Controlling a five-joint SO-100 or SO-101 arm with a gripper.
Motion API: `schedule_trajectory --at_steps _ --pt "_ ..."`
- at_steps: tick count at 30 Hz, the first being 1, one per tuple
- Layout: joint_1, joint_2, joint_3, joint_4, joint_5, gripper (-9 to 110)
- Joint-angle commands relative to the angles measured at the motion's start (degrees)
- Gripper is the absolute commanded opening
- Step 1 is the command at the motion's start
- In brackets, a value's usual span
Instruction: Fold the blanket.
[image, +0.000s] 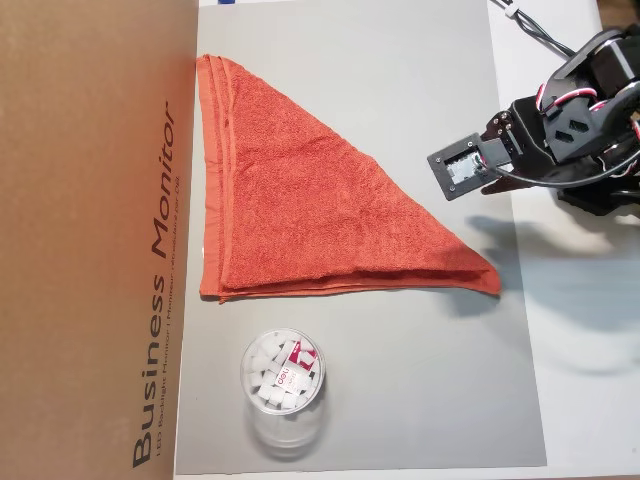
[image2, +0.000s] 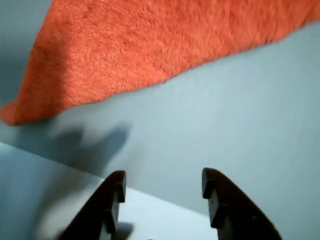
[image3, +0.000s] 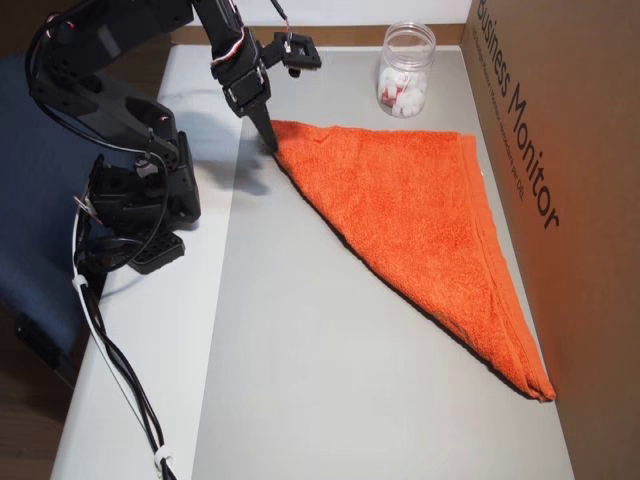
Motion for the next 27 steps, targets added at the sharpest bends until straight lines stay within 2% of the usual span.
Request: schedule_trajectory --at_steps 1,8,16,20,27 --pt "-1.6 1.1 -1.2 -2.5 -9.0 15" --pt "-5.8 0.3 -1.2 -3.3 -29.6 15" --pt "-11.9 0.1 1.1 -3.5 -47.8 15" --pt "-14.9 0.1 4.2 -3.7 -52.2 15" --pt "-20.0 -4.3 7.6 -3.6 -52.7 16"
